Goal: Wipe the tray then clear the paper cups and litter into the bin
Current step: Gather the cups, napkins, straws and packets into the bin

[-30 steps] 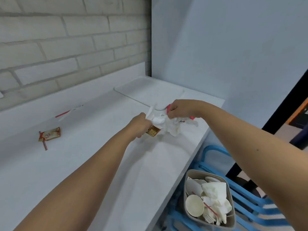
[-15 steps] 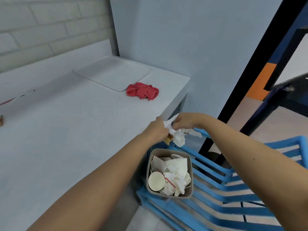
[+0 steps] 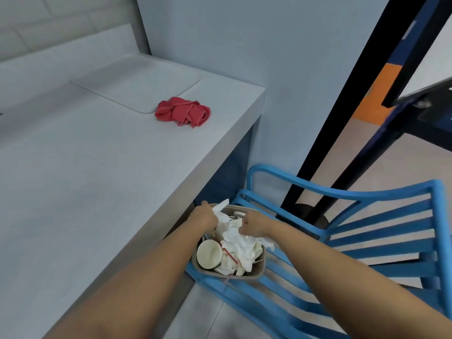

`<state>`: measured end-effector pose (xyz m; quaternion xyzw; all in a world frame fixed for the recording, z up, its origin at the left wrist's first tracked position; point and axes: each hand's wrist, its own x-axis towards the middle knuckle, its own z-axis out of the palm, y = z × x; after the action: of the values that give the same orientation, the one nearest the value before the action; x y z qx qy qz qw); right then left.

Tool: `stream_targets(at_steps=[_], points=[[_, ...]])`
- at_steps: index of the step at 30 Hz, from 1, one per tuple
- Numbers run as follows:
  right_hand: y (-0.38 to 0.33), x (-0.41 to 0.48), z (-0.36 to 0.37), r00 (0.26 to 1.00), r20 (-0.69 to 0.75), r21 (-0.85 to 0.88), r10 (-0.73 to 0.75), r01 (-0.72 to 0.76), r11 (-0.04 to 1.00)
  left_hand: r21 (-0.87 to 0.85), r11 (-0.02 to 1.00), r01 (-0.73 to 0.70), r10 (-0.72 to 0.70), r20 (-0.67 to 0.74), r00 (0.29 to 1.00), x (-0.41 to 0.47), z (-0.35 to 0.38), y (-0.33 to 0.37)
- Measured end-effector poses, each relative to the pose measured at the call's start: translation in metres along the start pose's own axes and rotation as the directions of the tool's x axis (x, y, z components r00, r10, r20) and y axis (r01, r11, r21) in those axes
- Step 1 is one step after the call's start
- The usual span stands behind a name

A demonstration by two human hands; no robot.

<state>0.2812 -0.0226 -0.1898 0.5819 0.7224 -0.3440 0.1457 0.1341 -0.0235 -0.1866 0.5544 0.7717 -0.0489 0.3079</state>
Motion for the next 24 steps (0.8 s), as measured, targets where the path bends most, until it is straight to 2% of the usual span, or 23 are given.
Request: stream_targets(at_steps=[7, 11, 15, 21, 24], points=[[0.024, 0.013, 0.036, 0.999, -0.050, 0.194, -0.020, 0.029, 0.981, 0.052, 0.999, 0.010, -0.010, 0.000, 1.000, 0.020, 0.013, -0.001], [0.033, 0.009, 0.030, 0.985, -0.169, 0.197, -0.033, 0.066, 0.978, -0.032, 0.999, -0.036, 0.035, -0.019, 0.999, 0.026, 0.018, 0.001], [0.033, 0.006, 0.035, 0.985, -0.171, 0.201, -0.031, 0.066, 0.977, -0.097, 0.994, -0.053, 0.054, 0.002, 0.999, 0.027, 0.020, 0.006], [0.030, 0.006, 0.031, 0.990, -0.137, 0.178, -0.027, 0.051, 0.983, 0.070, 0.996, -0.060, 0.056, 0.044, 0.997, 0.022, 0.013, 0.004], [0.029, 0.005, 0.025, 0.990, -0.139, 0.152, -0.006, 0.027, 0.988, 0.118, 0.992, -0.042, 0.040, 0.018, 0.999, 0.014, 0.007, 0.006]])
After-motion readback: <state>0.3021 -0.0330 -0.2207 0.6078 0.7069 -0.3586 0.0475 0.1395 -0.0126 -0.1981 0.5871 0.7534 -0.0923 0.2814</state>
